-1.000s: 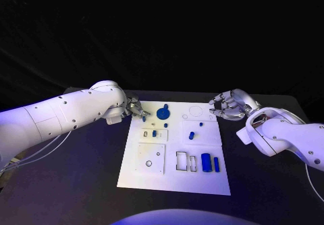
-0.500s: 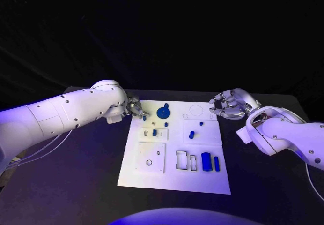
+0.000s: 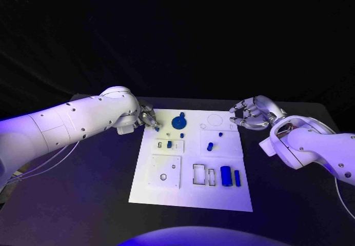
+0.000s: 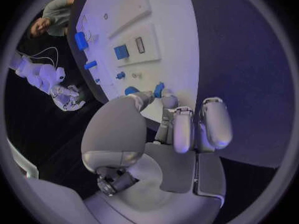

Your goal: Assemble the parts on the task board

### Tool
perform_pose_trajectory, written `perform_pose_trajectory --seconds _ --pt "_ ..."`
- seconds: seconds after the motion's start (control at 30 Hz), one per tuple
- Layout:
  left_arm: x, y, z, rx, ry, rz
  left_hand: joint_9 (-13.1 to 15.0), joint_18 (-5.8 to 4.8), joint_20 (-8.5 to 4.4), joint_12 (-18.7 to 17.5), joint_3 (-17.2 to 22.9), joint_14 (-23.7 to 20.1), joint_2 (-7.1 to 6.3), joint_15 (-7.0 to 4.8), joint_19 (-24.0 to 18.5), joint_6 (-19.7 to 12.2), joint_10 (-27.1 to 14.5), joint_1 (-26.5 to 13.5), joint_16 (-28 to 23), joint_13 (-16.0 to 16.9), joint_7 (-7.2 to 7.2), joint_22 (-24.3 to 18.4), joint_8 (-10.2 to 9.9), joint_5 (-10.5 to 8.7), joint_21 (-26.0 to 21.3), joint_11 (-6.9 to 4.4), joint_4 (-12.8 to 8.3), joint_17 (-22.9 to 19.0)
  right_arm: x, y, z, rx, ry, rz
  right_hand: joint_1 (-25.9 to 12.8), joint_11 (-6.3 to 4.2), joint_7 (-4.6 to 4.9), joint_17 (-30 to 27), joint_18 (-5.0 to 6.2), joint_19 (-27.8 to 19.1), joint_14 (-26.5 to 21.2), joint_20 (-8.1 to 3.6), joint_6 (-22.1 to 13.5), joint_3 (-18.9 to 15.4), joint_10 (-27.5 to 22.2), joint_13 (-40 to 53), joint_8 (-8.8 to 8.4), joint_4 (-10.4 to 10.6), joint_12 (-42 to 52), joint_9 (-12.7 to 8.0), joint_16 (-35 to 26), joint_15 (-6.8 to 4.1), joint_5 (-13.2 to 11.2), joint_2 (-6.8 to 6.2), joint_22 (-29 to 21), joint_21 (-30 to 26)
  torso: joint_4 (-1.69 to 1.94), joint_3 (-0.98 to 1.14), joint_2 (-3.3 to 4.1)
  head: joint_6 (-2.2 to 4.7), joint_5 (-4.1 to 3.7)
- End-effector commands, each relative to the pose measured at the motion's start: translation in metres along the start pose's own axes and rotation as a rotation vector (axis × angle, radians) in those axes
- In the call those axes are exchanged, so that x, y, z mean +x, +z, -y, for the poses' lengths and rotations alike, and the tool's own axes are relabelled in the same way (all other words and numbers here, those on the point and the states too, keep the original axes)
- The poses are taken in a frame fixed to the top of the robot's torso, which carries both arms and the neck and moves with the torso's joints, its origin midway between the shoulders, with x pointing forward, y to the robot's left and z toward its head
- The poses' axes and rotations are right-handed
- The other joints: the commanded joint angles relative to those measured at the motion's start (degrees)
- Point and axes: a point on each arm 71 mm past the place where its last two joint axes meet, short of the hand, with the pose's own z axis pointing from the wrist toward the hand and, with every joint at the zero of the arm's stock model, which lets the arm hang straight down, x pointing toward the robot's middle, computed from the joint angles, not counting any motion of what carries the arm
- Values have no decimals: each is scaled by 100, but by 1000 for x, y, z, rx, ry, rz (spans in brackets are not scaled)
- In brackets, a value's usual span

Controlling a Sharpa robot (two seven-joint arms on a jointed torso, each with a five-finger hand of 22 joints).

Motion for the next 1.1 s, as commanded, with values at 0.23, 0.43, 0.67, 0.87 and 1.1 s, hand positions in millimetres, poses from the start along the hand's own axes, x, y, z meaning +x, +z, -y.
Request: perform_pose_trajectory --seconds 0.23,0.43,0.67,0.87,1.1 --pt "2 -2 3 31 -34 -20 126 -14 2 -53 815 250 -17 20 -39 -127 -3 365 -37 -7 27 23 143 -115 -31 5 -337 30 1 0 0 -3 -7 -8 -69 -14 1 473 83 40 347 10 -35 17 -10 -4 40 -7 -26 6 -20 0 17 -1 987 -32 9 0 -7 -2 6" --pt "4 -8 0 40 -69 -14 153 -15 8 -32 984 251 -55 23 -36 -129 35 334 -34 24 32 29 181 -126 -29 9 -388 35 1 0 0 -2 -8 -7 -69 -14 1 473 83 40 347 10 -35 17 -10 -4 40 -7 -26 6 -20 0 17 -1 987 -32 8 -4 -4 -6 16" --pt "10 -29 -2 81 -108 0 165 -15 8 -10 1044 252 -79 22 -33 -121 66 308 -33 54 30 34 200 -126 -26 7 -403 38 1 0 0 -1 -8 -6 -69 -14 1 473 83 40 347 10 -35 17 -10 -4 40 -7 -26 6 -20 0 17 -1 987 -32 21 -1 -10 -14 35" --pt "16 -44 -3 112 -125 24 181 -21 5 34 1149 255 -123 16 -15 -103 132 271 -29 120 21 70 231 -123 -8 -2 -440 46 0 0 1 -1 -8 -5 -69 -14 1 473 83 40 347 10 -35 17 -10 -4 40 -7 -26 6 -20 0 17 -1 987 -32 28 -9 -14 -7 54" --pt "27 -55 -3 144 -69 81 196 -27 -2 107 1252 255 -171 6 2 -78 229 230 -30 235 8 106 261 -120 10 -14 -473 45 0 0 2 1 -9 -5 -78 -15 0 465 87 34 346 9 -42 23 -13 -10 59 -15 -28 8 -26 -1 16 4 980 -50 31 -12 -18 -9 92"
